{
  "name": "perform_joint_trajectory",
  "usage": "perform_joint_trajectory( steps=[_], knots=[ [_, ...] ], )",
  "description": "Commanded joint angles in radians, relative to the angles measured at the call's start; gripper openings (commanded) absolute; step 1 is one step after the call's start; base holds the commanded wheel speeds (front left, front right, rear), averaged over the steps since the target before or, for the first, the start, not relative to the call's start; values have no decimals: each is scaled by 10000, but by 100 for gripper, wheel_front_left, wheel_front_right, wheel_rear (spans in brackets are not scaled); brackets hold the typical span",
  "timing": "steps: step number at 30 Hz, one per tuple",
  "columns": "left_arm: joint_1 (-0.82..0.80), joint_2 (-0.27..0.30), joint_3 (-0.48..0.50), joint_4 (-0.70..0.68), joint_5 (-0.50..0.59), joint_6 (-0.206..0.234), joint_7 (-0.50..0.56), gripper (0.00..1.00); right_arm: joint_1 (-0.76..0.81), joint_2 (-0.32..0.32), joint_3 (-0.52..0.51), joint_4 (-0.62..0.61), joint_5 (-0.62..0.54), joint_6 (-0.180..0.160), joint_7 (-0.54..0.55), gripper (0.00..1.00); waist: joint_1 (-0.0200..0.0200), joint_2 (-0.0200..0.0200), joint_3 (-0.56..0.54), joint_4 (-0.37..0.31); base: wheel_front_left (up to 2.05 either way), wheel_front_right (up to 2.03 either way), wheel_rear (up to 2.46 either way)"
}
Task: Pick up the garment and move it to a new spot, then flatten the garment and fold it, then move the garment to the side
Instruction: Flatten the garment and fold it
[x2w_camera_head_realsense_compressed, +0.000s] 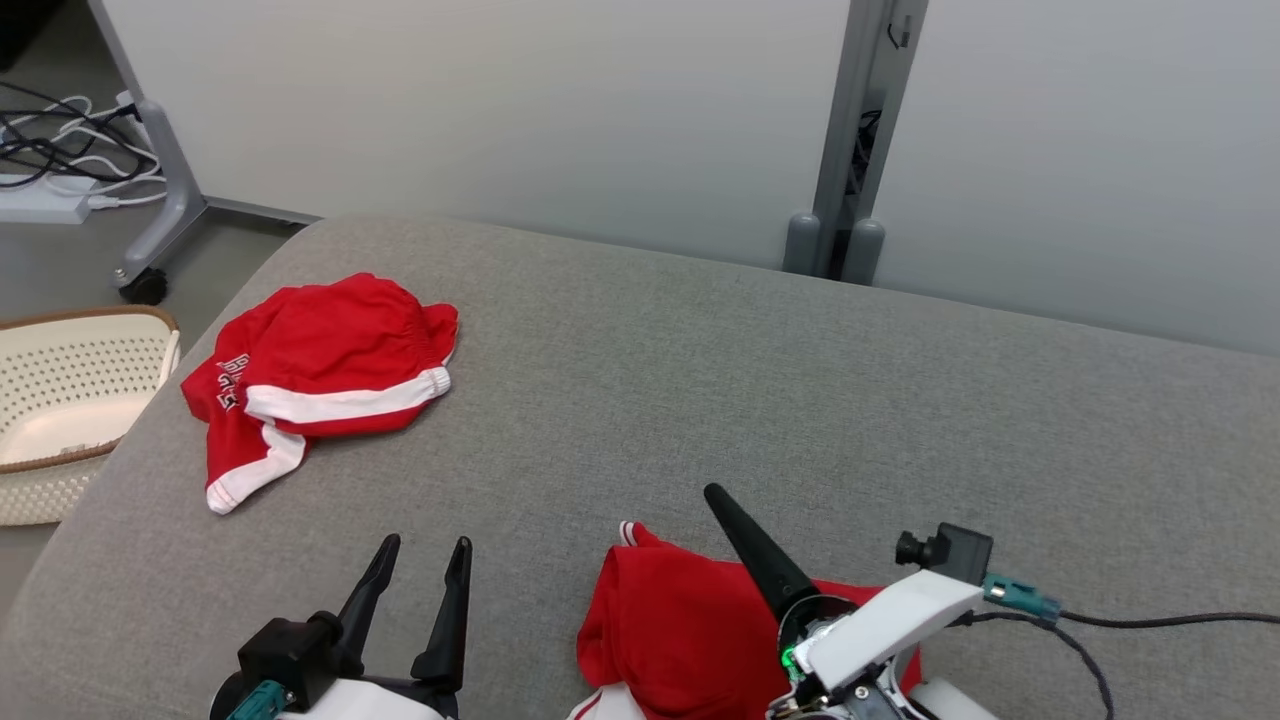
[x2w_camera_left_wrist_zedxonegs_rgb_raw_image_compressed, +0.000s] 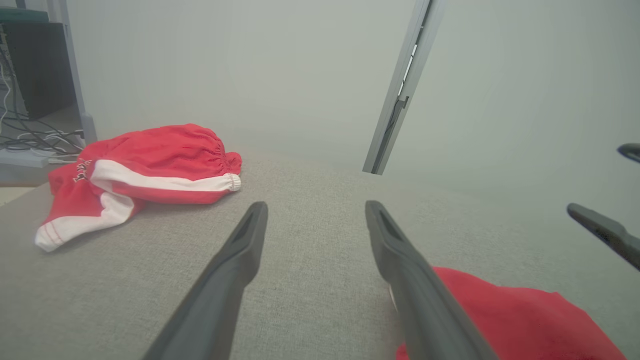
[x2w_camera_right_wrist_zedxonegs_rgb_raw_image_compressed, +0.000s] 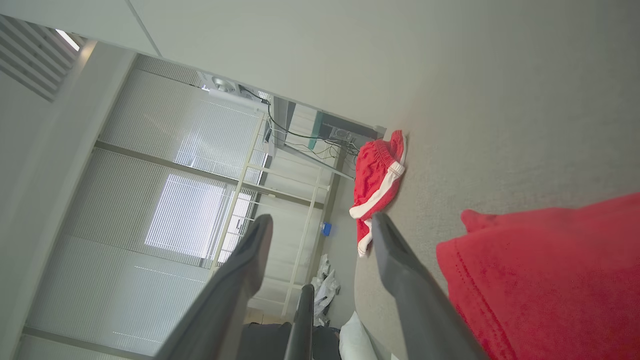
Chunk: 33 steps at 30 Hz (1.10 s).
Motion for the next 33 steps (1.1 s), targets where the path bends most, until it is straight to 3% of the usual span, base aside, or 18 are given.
perform_joint_trajectory(
  steps=[1, 8, 12, 16, 21, 27, 33],
  knots=[
    [69, 34, 34, -82, 58, 21, -38, 100, -151, -405, -83, -170, -499, 8, -156, 100, 0, 0, -198, -295, 0, 0, 0],
    [118, 36, 53, -378, -13, 33, -39, 100, -327, -1788, -590, -402, -3257, 8, -612, 100, 0, 0, -506, -1044, 0, 0, 0],
    [94, 37, 82, -599, -134, 51, -38, 100, 136, -2164, -2166, -343, -6047, 8, -607, 100, 0, 0, -601, -1417, 0, 0, 0],
    [97, 37, 147, -852, -252, 118, -38, 100, 912, -2168, -4114, -359, -9858, 8, -596, 100, 0, 0, -615, -1669, 0, 0, 0],
    [201, 36, 327, -1151, -251, 261, -38, 100, 2205, -1165, -6310, -1169, -13148, 6, -593, 100, 0, 0, -584, -1871, 0, 0, 0],
    [392, 37, 418, -1254, -191, 302, -38, 100, 3141, -315, -7235, -1931, -14434, 5, -594, 100, 0, 0, -525, -2017, 0, 0, 0],
    [613, 33, 503, -1041, -106, 286, -38, 100, 3563, -15, -7210, -1870, -14839, 5, -595, 100, 0, 0, -492, -2068, 0, 0, 0]
  ],
)
